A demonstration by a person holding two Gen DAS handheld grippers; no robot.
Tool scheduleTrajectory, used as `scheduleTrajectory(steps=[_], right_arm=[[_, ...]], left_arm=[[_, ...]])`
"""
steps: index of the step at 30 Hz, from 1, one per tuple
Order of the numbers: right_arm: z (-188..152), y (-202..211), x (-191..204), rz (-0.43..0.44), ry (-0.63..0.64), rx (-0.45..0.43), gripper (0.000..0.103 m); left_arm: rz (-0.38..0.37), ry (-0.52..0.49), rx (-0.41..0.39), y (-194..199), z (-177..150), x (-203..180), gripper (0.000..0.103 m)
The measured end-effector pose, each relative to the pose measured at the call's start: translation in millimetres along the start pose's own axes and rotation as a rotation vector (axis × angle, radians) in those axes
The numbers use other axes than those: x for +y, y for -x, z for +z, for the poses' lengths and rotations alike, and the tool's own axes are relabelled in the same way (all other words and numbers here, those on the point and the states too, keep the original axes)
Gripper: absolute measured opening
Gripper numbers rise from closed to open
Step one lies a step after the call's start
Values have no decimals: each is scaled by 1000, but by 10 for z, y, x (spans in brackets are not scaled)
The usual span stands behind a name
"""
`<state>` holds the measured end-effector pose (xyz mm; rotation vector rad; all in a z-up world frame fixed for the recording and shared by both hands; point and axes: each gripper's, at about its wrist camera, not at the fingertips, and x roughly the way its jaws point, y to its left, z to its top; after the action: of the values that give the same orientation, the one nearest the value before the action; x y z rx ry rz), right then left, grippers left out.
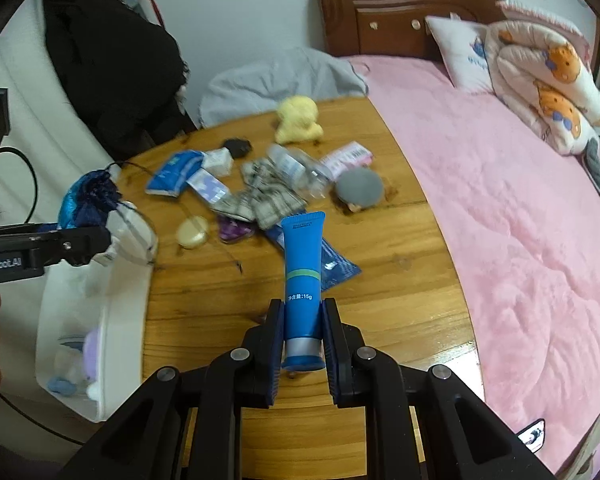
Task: Organize objects
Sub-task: 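Carry the pouch and the tube up and over the white tray with both tools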
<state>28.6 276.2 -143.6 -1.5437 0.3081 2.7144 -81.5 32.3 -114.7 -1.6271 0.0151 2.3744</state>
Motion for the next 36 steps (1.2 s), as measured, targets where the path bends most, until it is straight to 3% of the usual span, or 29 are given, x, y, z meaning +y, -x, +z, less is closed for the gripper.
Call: scheduleTrajectory(steps=[12,21,29,36], right_arm=[[148,557,643,58,111,-115,19],[262,604,1284,156,229,-154,19],[274,456,1928,222,337,-152,19],[197,217,2395,246,424,-97,19]], left_arm=[[2,48,-118,528,-119,399,58],[55,129,-203,926,-234,884,58],[126,182,-182,935,-327,1212,58],[166,248,-149,785,-416,1497,58]])
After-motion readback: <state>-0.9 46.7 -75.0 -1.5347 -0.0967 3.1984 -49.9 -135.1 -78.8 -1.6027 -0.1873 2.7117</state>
